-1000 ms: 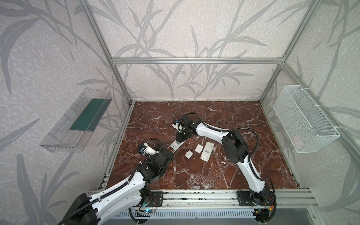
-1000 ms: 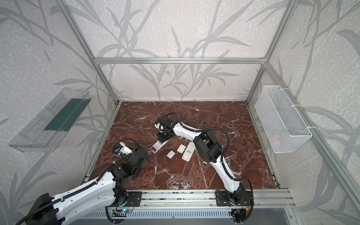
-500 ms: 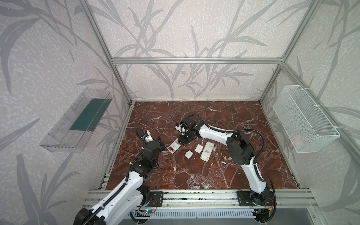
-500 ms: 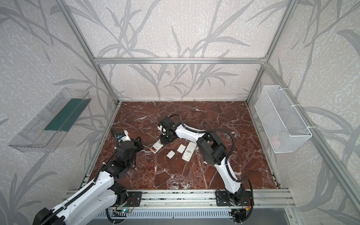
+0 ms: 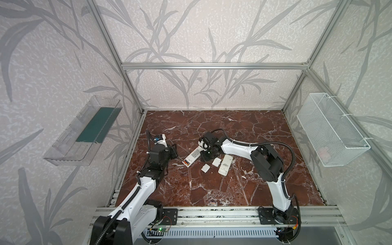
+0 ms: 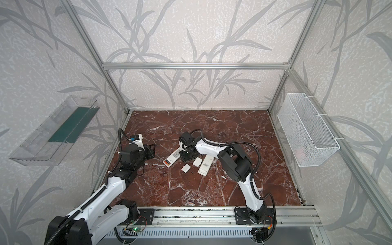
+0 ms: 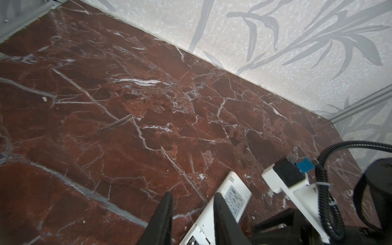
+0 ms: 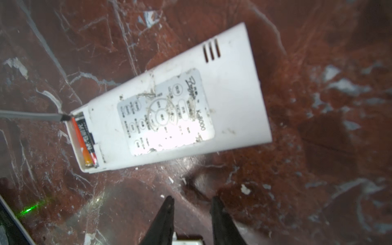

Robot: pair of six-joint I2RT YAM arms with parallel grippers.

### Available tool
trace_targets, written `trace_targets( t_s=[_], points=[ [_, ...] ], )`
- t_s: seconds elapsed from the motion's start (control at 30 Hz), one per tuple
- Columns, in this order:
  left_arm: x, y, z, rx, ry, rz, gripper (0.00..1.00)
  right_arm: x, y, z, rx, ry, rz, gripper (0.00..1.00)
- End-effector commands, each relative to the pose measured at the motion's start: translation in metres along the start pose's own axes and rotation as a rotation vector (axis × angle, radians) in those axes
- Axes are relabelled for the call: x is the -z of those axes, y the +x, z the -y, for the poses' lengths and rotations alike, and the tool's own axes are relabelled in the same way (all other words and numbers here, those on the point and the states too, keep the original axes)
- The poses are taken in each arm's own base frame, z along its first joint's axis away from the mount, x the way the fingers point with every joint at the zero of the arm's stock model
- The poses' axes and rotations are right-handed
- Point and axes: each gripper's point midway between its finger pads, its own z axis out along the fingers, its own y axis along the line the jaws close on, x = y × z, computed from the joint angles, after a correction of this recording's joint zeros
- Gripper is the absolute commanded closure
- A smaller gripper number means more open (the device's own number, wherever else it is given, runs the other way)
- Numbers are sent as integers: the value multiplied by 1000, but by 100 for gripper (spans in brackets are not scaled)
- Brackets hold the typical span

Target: Unload the batteries from the remote control

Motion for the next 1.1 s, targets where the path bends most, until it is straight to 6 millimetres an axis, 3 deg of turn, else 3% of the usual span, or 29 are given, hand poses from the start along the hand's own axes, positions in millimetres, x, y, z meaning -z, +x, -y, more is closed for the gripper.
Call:
trace_targets(
  t_s=[0.0,0.2,0.5,0.87,1.07],
  points=[
    [5,2,17,-24,105,-1,100,-19,-9,7,-17,22,-4,69],
    [8,8,21,-34,147,13,100,-26,-30,7,4,26,5,70],
    [25,-12,16,-57,98,107,100,-31,-59,12,16,-1,31,70],
    [22,-10,8,-88,68,116,100,-28,-92,6,58,1,74,70],
    [23,-10,22,-75,161,141,100,-20,-87,4,60,8,28,70]
  ],
)
